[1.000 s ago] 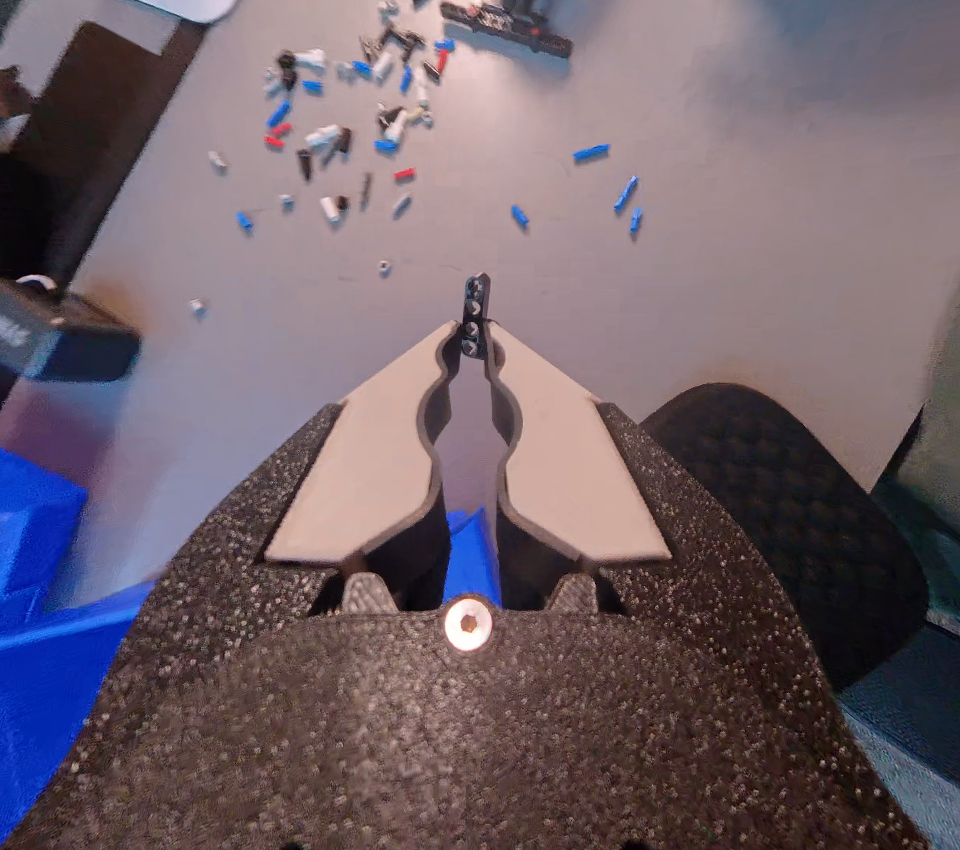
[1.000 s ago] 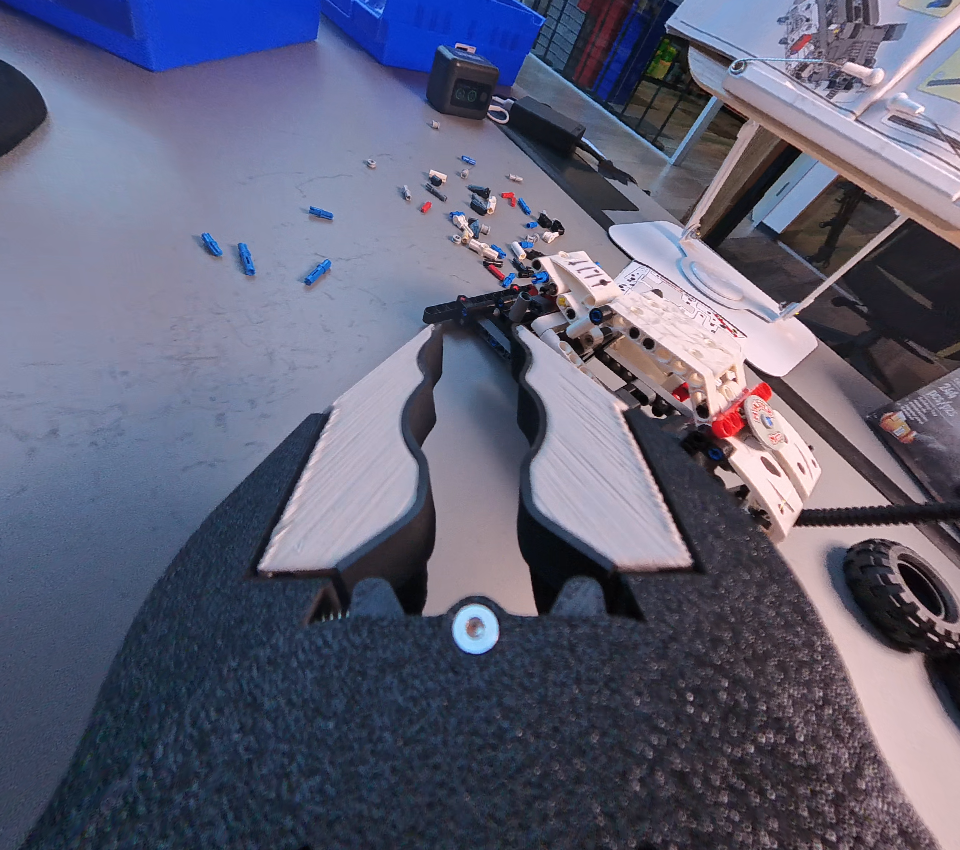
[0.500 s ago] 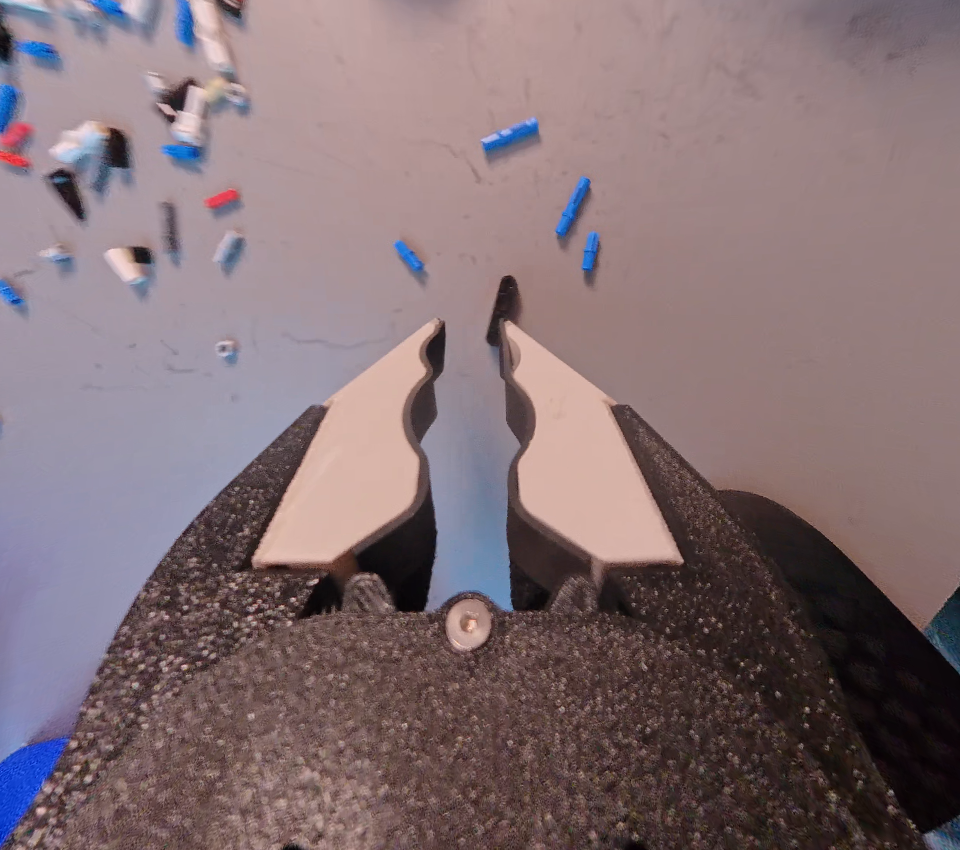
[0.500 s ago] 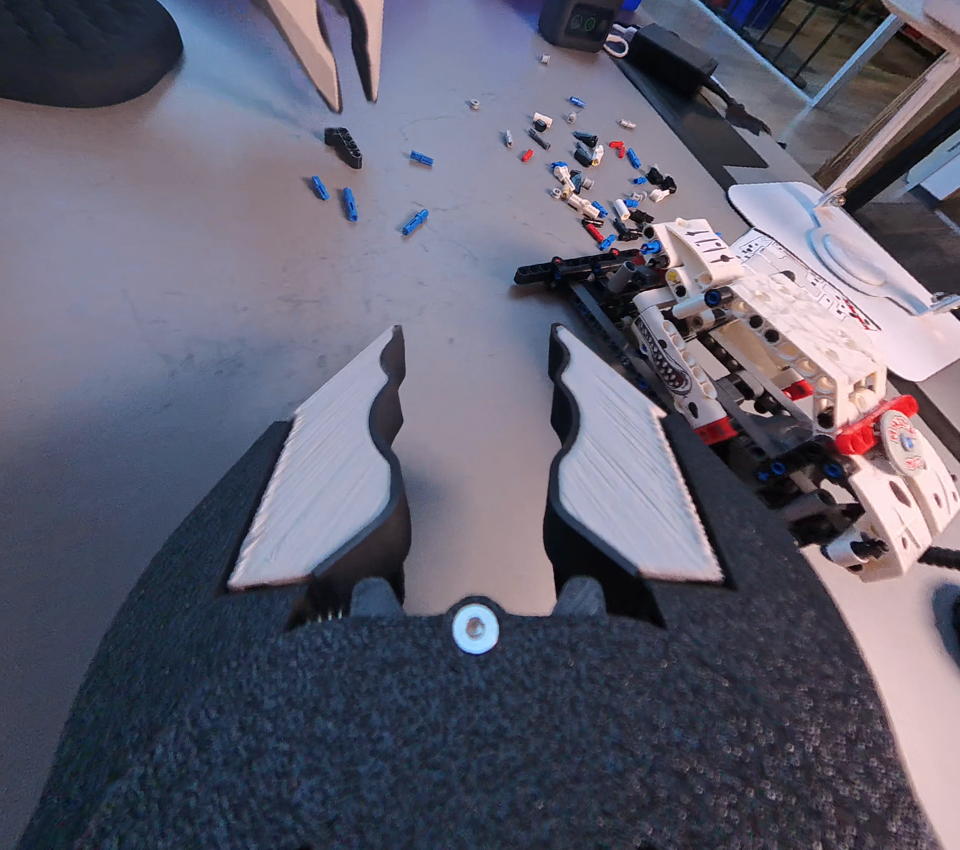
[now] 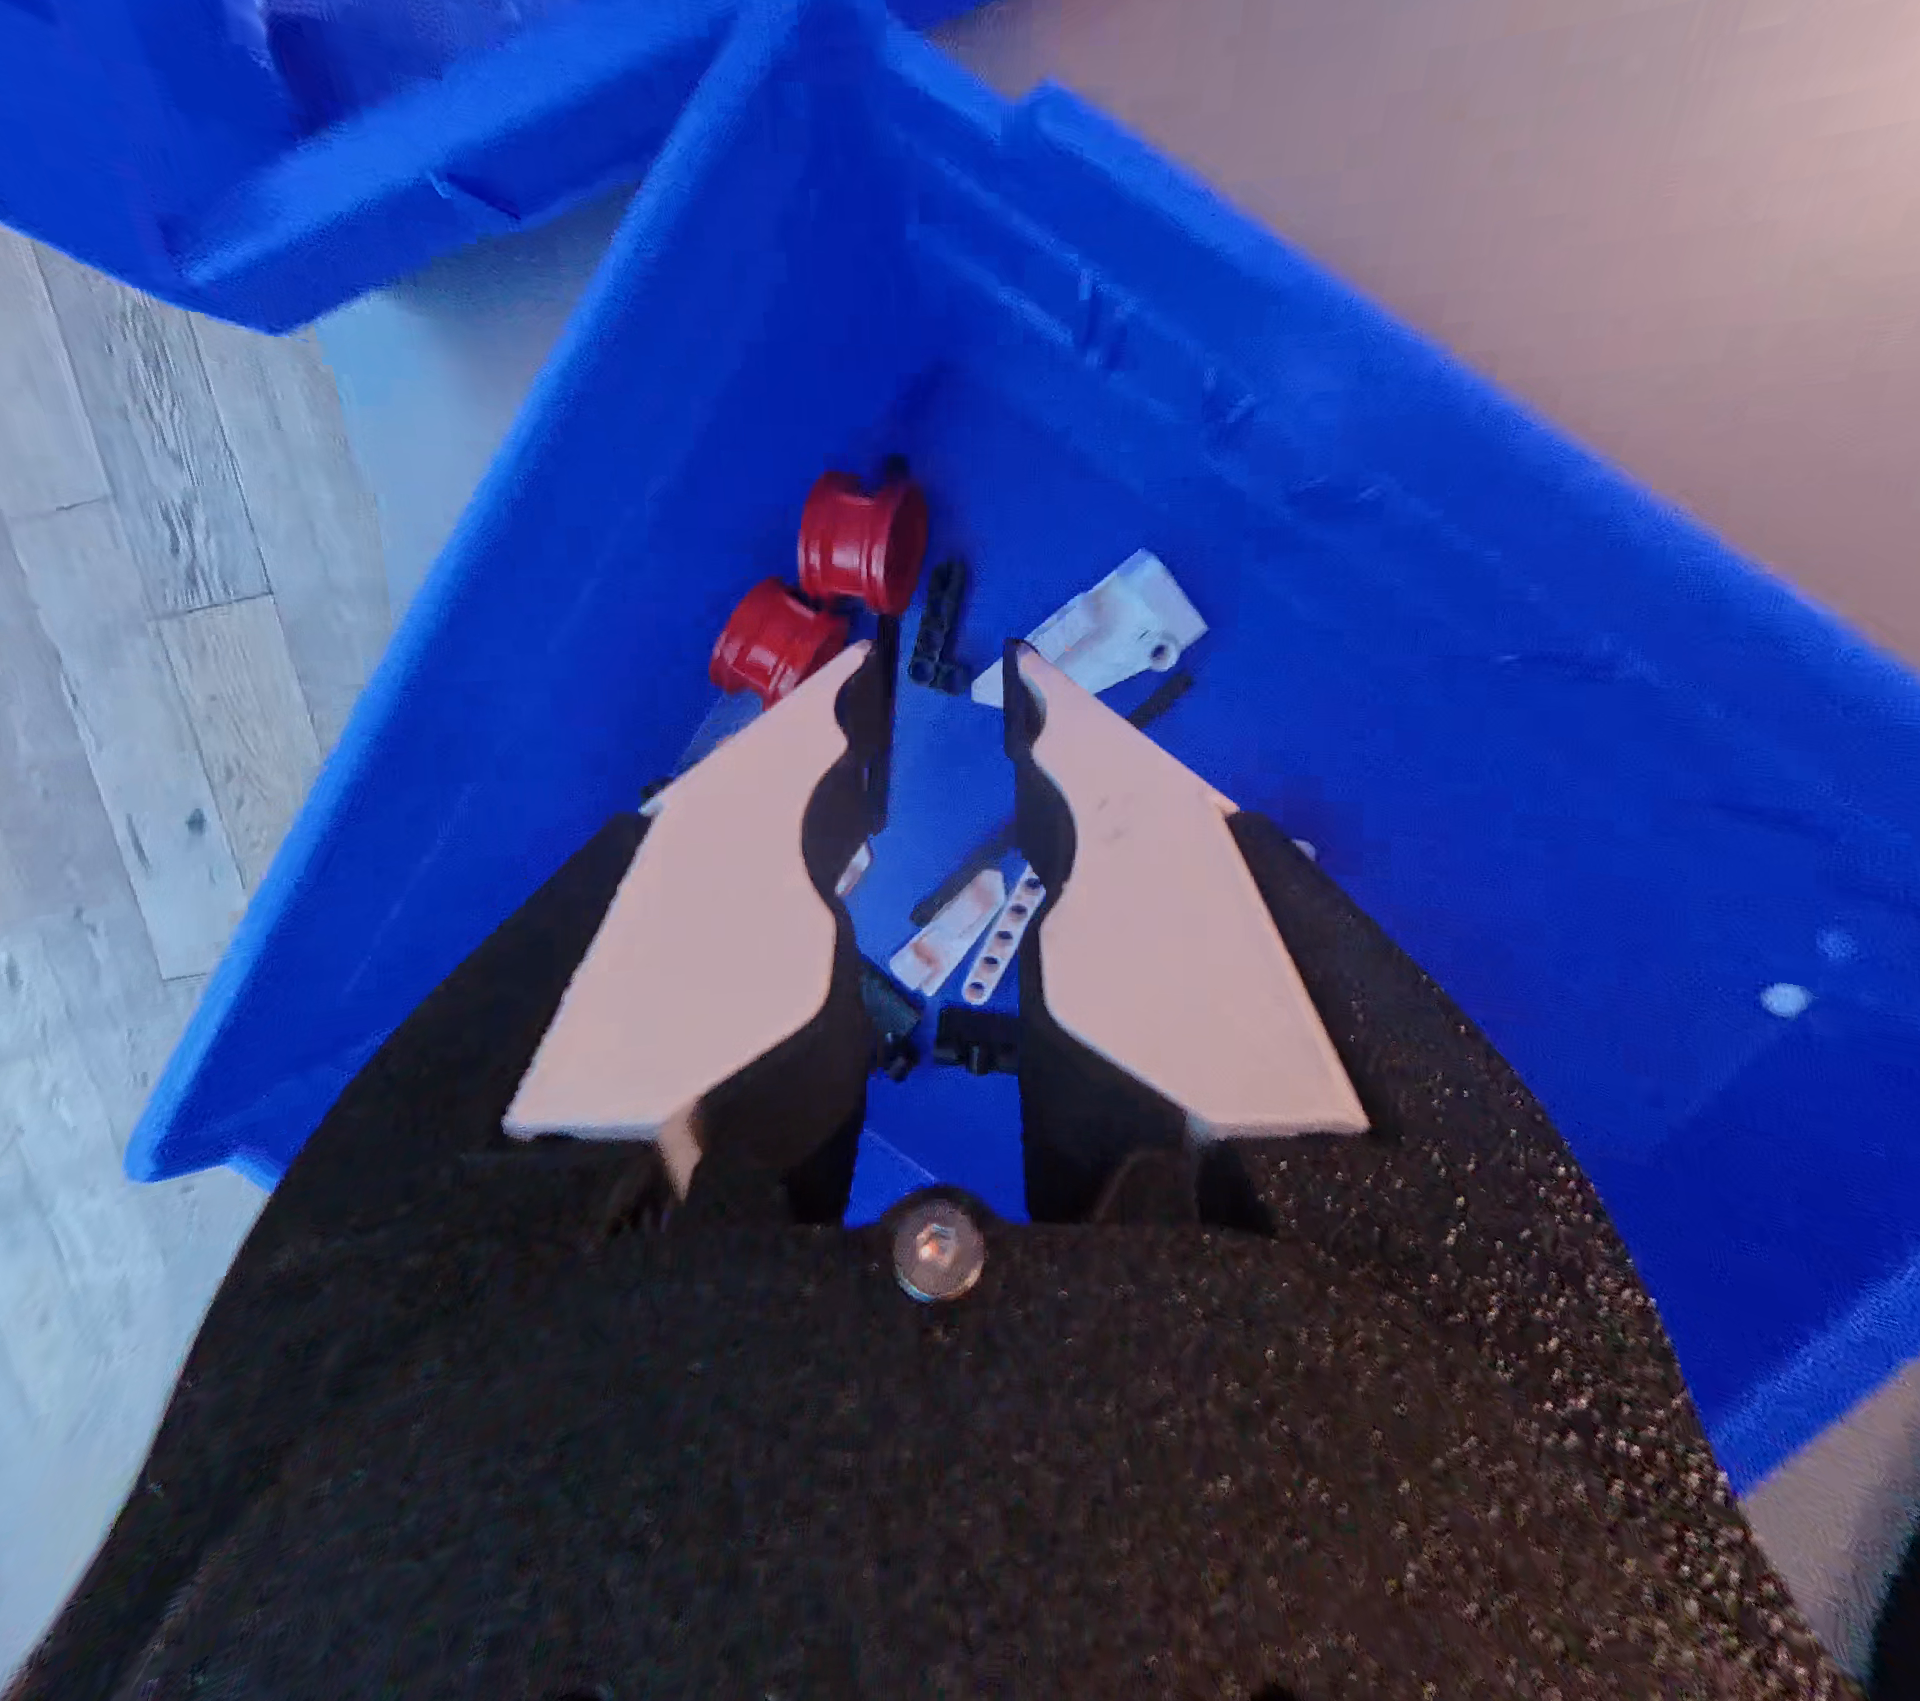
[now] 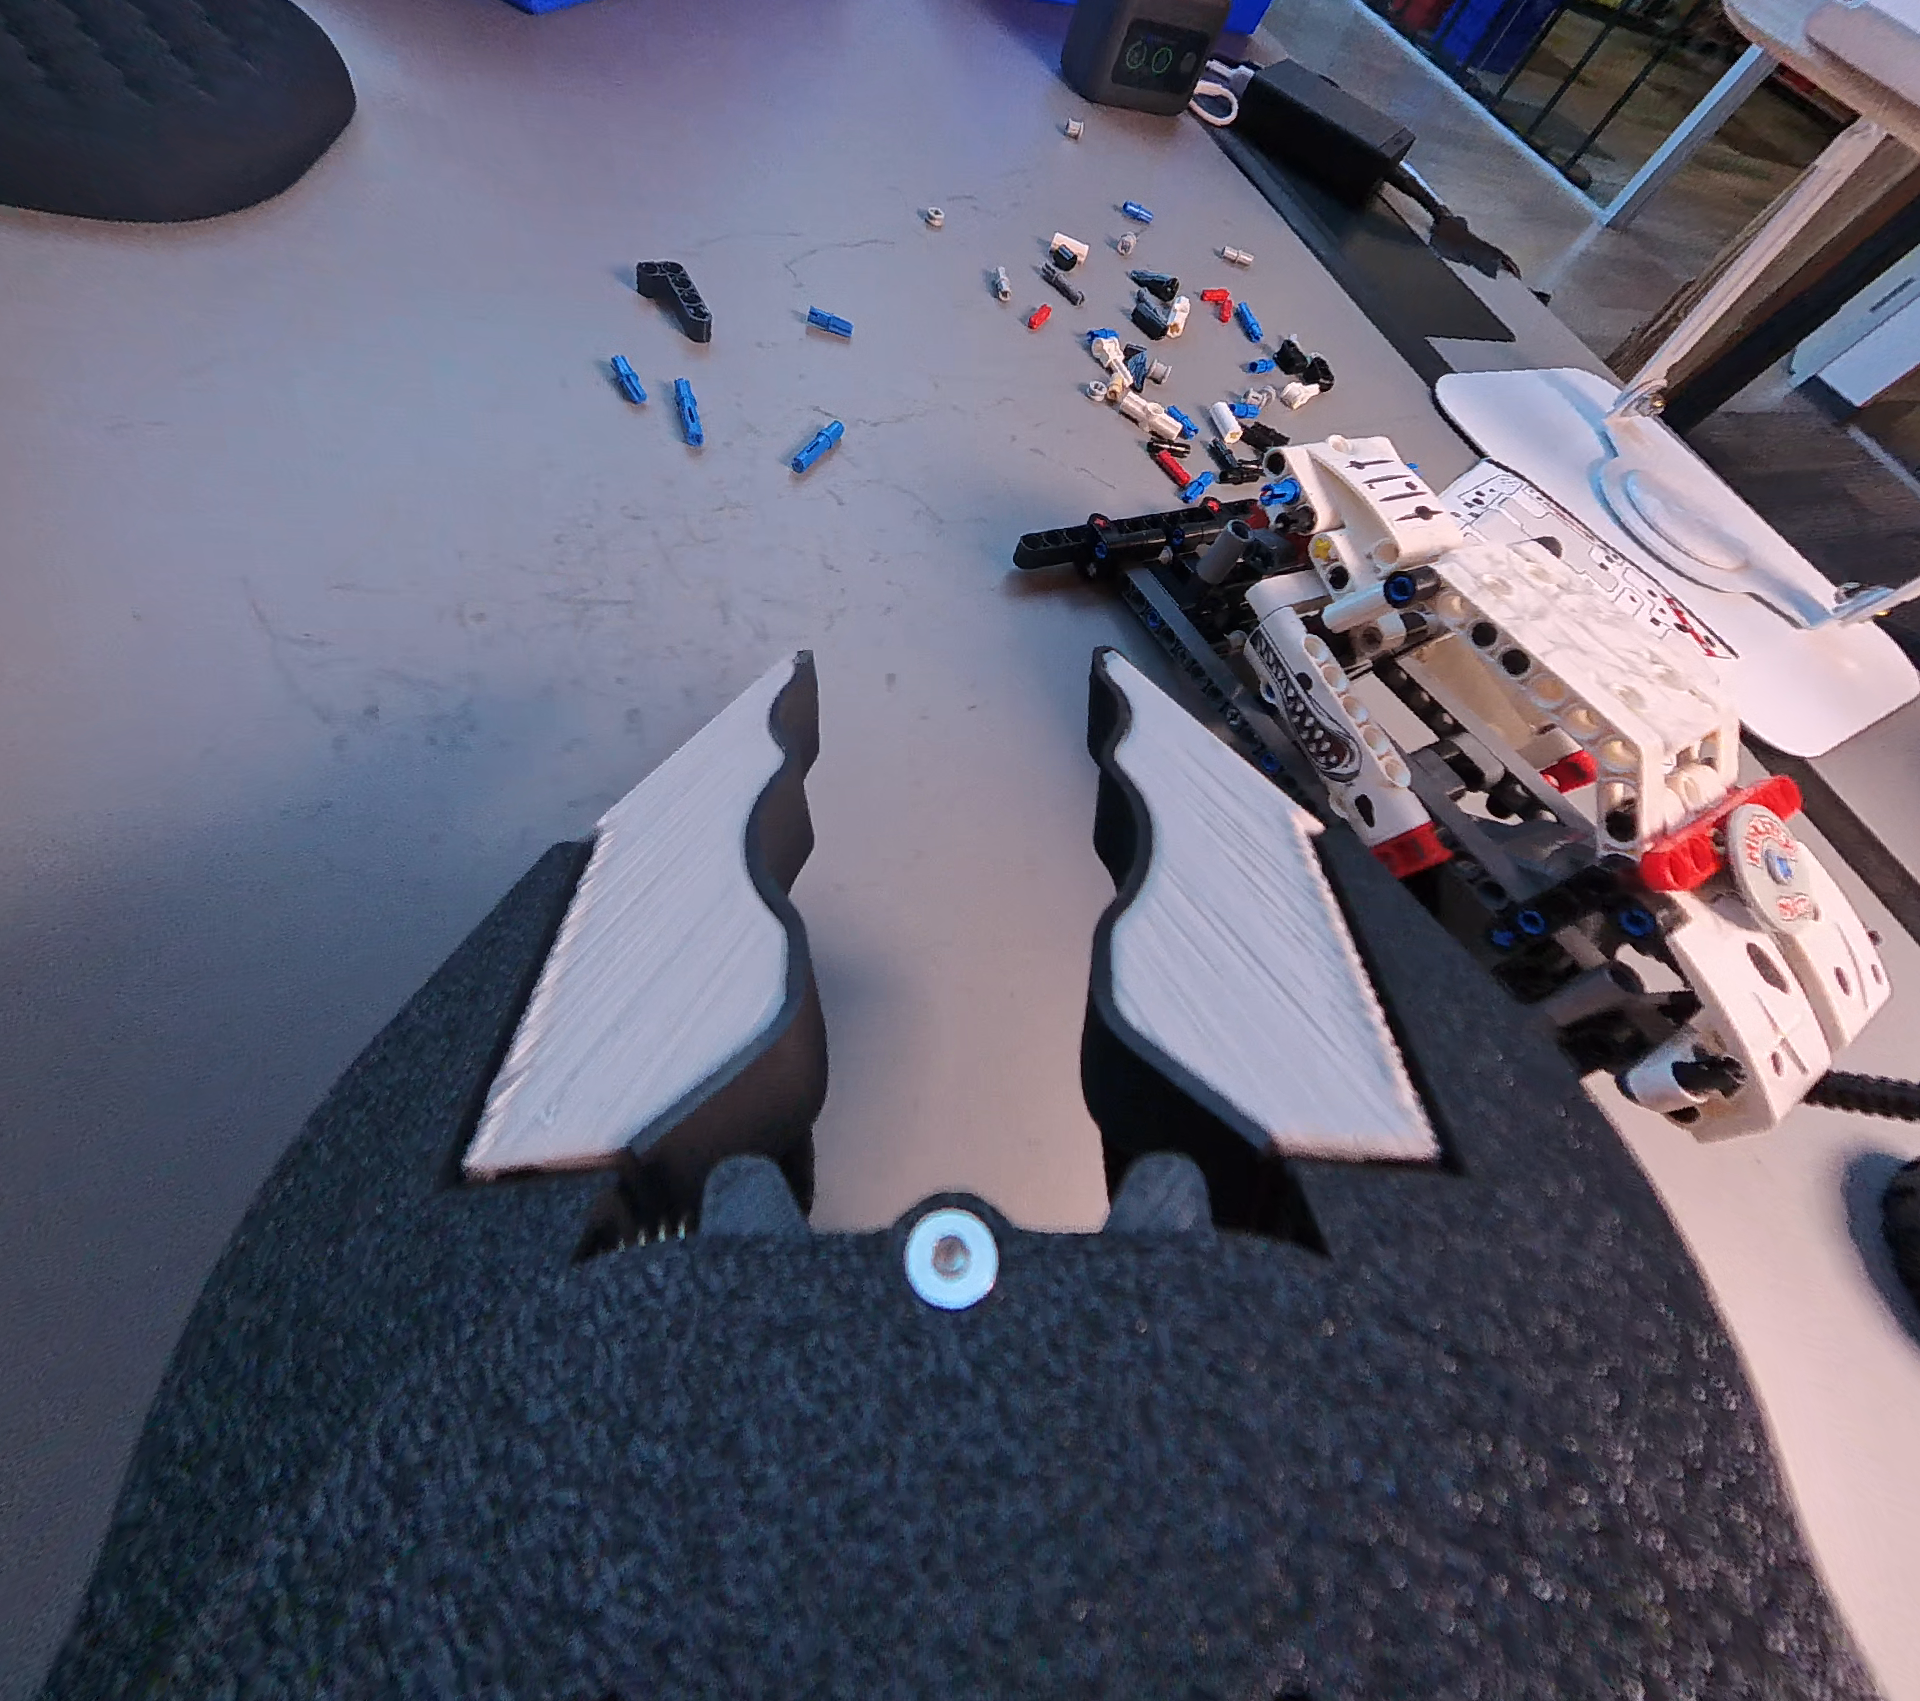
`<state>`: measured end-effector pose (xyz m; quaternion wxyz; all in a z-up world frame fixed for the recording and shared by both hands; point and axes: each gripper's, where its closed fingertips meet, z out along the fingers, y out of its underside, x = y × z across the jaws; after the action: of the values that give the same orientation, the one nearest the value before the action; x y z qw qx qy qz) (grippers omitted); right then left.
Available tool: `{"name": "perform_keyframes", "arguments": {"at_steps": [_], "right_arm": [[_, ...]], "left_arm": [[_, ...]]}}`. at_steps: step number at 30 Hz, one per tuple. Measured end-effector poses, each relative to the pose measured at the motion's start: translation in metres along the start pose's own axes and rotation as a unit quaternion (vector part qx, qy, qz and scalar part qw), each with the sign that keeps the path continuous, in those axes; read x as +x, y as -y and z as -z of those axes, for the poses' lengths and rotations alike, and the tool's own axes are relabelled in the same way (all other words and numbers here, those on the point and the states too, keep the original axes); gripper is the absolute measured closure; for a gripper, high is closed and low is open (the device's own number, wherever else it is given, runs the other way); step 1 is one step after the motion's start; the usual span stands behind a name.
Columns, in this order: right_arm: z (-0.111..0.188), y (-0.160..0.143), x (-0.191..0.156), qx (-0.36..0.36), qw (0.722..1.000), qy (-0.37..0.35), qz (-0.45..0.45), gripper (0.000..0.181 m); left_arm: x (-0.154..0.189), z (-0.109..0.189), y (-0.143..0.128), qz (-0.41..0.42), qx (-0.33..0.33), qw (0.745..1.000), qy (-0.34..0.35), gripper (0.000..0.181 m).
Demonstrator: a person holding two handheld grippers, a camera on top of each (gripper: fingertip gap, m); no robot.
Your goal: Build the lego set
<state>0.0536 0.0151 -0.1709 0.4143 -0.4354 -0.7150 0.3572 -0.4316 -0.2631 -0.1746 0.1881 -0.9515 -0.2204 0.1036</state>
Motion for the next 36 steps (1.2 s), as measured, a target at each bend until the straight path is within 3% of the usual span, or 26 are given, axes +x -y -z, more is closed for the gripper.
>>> {"name": "perform_keyframes", "arguments": {"at_steps": [5,17,21,25,27,30,33,36], "right_arm": [[-0.003,-0.002,0.0,-0.003,1.0,0.002,-0.01,0.131],[-0.002,0.0,0.003,0.007,1.0,-0.002,-0.018,0.133],[-0.001,0.0,0.004,0.009,1.0,-0.003,-0.017,0.134],[-0.001,0.0,0.003,0.009,1.0,-0.002,-0.015,0.134],[-0.001,0.0,0.003,0.008,1.0,-0.001,-0.014,0.134],[-0.002,0.0,0.002,0.006,1.0,-0.001,-0.012,0.134],[-0.002,0.0,0.001,0.006,1.0,-0.001,-0.008,0.135],[-0.001,0.0,0.001,0.005,1.0,-0.005,-0.001,0.135]], "left_arm": [[-0.007,-0.028,-0.018,-0.001,-0.039,0.999,0.015,0.16],[-0.009,-0.045,-0.023,-0.032,-0.092,0.995,0.022,0.172],[-0.007,-0.025,-0.014,-0.039,-0.06,0.997,0.031,0.174],[0.008,0.032,0.016,-0.052,0.035,0.997,0.049,0.174],[0.049,0.072,0.04,-0.092,0.103,0.99,0.03,0.173],[0.157,0.111,0.051,-0.206,0.149,0.967,-0.033,0.173],[0.284,0.11,0.026,-0.328,0.13,0.926,-0.135,0.173],[0.387,0.084,-0.008,-0.393,0.102,0.883,-0.234,0.174]]}}
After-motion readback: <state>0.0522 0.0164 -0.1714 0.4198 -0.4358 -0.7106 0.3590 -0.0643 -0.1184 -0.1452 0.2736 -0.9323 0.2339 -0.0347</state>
